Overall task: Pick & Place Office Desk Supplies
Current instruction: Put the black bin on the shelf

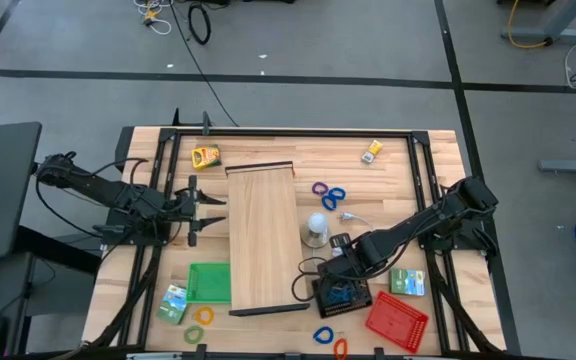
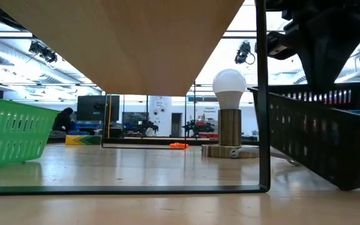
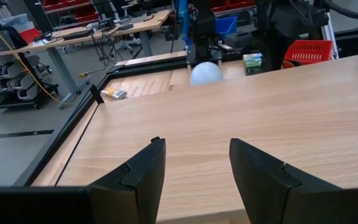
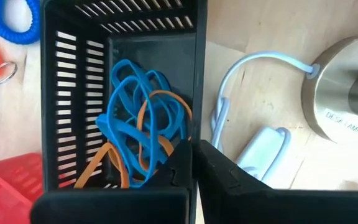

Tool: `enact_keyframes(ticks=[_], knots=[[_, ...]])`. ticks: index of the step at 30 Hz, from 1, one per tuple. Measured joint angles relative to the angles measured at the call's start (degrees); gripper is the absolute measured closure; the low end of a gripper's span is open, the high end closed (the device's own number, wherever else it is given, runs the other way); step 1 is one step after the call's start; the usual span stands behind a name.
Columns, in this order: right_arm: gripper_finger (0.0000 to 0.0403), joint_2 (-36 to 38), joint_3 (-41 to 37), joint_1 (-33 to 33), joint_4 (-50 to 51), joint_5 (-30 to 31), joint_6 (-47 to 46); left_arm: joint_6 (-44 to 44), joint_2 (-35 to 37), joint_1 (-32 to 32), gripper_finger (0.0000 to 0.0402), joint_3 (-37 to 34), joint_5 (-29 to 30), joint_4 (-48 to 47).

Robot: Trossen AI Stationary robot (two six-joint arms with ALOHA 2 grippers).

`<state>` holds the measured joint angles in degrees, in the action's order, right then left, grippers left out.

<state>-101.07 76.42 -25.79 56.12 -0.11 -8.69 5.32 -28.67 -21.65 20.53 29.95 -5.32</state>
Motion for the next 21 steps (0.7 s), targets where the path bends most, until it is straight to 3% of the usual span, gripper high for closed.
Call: enact_keyframes(ticks=[21], knots=[[0.0397,6.79,0.28,0.97,2.22,2.42,-3.01,-0.02,0.0,0.0,0.0216,0.0,-0.7,-0.09]])
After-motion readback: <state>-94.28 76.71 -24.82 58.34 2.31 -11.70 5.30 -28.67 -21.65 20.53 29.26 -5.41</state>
